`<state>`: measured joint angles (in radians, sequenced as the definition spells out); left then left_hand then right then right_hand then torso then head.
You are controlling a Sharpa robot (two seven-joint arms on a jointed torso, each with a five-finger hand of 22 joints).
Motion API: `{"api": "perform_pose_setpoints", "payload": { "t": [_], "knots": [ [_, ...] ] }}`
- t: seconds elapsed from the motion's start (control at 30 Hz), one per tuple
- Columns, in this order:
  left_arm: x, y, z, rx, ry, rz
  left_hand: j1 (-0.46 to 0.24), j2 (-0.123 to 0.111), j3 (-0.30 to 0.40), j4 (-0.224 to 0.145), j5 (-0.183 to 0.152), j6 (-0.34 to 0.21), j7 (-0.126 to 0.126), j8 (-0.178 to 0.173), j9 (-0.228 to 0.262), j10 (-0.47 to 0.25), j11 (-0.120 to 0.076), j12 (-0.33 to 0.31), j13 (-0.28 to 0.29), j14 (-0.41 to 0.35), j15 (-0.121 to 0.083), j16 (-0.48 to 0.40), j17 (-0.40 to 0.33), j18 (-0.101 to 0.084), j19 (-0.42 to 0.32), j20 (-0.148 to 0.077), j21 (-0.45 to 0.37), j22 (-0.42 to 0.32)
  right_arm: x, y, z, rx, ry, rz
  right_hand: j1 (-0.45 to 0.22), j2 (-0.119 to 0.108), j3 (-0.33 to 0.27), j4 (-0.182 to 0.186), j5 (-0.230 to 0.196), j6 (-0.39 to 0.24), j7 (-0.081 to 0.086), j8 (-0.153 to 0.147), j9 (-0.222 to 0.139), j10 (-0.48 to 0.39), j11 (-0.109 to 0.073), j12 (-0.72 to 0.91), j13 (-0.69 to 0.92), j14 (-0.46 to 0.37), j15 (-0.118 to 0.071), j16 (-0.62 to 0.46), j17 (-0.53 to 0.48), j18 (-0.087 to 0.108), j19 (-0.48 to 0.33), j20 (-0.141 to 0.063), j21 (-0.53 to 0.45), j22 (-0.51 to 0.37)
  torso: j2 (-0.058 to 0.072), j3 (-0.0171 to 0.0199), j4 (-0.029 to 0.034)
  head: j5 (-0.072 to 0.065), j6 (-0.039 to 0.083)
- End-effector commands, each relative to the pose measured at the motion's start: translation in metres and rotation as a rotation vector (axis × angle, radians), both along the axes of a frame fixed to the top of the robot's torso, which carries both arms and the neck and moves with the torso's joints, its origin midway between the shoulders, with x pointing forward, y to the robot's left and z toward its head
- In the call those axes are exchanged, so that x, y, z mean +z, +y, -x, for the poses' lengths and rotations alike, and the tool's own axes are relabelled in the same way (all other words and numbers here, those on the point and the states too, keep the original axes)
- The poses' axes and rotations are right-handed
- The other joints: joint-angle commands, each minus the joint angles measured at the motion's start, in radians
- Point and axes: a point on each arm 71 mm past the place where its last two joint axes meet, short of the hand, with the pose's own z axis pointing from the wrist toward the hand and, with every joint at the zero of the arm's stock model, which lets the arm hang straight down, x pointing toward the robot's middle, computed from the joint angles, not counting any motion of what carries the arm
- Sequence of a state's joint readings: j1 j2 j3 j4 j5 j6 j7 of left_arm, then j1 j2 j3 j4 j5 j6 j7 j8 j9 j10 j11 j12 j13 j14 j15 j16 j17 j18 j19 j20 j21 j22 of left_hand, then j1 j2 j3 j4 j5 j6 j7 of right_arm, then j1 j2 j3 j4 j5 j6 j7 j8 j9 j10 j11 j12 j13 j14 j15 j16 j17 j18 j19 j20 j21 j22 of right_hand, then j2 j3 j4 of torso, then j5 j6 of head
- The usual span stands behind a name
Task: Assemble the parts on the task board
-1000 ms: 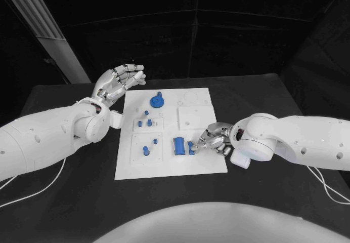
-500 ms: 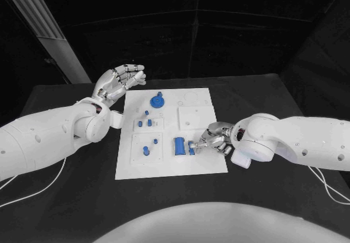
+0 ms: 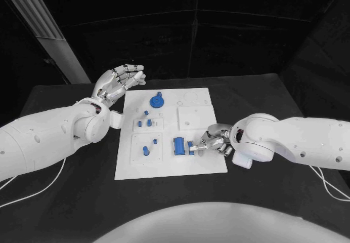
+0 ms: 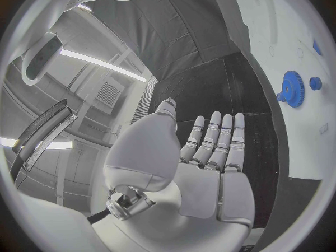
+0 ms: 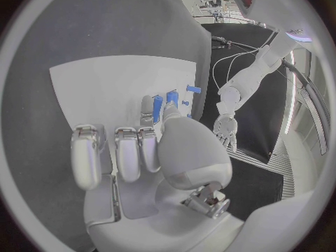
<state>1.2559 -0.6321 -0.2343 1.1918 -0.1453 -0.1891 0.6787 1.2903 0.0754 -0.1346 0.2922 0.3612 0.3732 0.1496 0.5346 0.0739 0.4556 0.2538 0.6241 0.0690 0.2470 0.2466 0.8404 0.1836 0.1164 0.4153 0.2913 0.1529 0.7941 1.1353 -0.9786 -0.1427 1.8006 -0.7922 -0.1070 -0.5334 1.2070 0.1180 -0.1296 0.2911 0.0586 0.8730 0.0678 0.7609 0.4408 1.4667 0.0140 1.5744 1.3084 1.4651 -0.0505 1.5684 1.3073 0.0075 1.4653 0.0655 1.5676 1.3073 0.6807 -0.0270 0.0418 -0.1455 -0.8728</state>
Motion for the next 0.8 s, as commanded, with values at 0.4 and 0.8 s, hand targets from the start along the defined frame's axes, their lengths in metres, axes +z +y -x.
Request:
{"api": "perform_pose_setpoints", "payload": {
  "t": [0.4,0.8],
  "knots": [
    [0.0073,-0.0009,0.0019,-0.021,-0.08,0.05,0.0,0.012,-0.007,0.0,0.005,-0.006,0.143,0.006,-0.001,-0.005,0.0,0.004,-0.002,-0.007,0.0,0.007,-0.002,-0.018,-0.004,-0.001,-0.003,-0.001,-0.0038,0.0026,-0.0003,0.032,0.034,0.057,0.024,0.044,-0.01,-0.001,0.003,-0.02,-0.003,0.019,0.031,0.104,-0.008,-0.004,0.262,0.106,-0.007,0.002,0.263,-0.007,0.105,-0.01,0.003,0.263,0.0,-0.0003,0.0014,0.001,0.0],
    [0.0071,-0.0013,0.002,-0.023,-0.08,0.051,0.0,0.012,-0.007,0.0,0.005,-0.007,0.143,0.006,-0.002,-0.005,0.0,0.005,-0.002,-0.007,0.0,0.008,-0.003,-0.018,-0.004,-0.001,-0.003,-0.001,-0.0053,0.0062,-0.0038,0.032,0.027,0.073,0.085,0.06,-0.013,-0.006,0.002,-0.027,-0.007,0.028,0.058,0.104,-0.012,-0.004,0.262,0.106,-0.009,0.002,0.263,-0.007,0.105,-0.012,0.003,0.263,-0.001,-0.0005,0.001,-0.001,0.0]
  ]
}}
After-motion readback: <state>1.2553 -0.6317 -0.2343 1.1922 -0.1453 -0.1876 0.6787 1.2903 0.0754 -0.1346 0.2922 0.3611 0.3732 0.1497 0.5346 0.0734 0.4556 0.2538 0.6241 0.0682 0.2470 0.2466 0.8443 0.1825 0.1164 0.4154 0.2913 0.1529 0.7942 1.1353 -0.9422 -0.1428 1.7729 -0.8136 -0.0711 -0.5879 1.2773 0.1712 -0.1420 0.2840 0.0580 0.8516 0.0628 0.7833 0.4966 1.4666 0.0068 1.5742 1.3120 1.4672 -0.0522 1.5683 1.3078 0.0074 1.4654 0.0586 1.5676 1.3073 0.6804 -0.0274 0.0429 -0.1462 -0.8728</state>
